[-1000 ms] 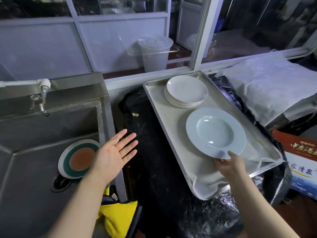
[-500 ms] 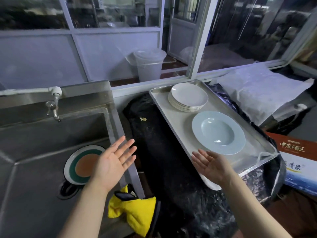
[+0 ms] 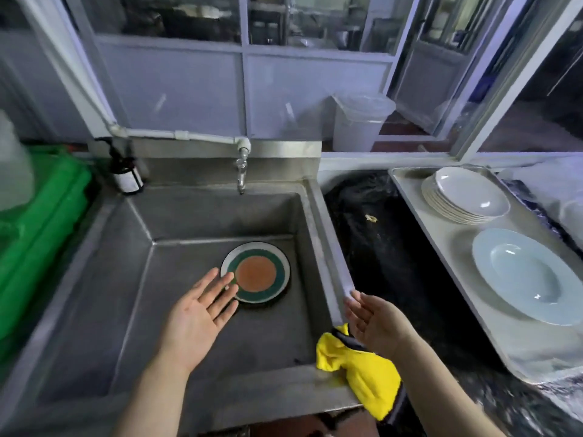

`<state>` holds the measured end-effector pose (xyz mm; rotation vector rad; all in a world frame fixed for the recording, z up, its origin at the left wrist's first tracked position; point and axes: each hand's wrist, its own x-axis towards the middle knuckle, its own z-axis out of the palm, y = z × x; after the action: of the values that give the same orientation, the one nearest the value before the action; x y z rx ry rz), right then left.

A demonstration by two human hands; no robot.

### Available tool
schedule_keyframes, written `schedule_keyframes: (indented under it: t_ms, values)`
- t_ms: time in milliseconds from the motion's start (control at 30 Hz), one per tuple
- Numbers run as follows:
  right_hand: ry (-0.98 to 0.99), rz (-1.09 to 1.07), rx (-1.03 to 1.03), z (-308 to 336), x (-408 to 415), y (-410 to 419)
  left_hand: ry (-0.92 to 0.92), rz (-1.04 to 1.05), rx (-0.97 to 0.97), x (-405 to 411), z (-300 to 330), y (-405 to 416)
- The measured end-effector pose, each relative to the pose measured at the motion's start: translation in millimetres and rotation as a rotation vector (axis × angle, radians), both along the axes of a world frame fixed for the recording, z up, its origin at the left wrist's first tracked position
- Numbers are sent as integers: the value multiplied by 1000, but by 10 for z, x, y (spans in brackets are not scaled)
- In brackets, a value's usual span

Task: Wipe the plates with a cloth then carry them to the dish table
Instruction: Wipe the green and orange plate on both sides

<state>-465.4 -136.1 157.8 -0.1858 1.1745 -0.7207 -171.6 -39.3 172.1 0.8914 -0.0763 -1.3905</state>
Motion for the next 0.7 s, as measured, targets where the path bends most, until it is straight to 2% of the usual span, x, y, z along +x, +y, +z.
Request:
schedule_keyframes:
  t_ms: [333, 467, 567, 700]
  values:
    - [93, 150, 107, -531, 1095, -386, 40, 132, 226, 737, -509, 137]
    - [238, 234, 179, -1054, 1512, -716, -5, 172, 342, 939, -794, 8]
    - [365, 292, 225, -1551, 1754, -903, 68, 262, 377, 1113, -1046, 27]
    - [425, 334, 304, -2166, 1950, -1054, 64, 259, 486, 1284, -1368, 111]
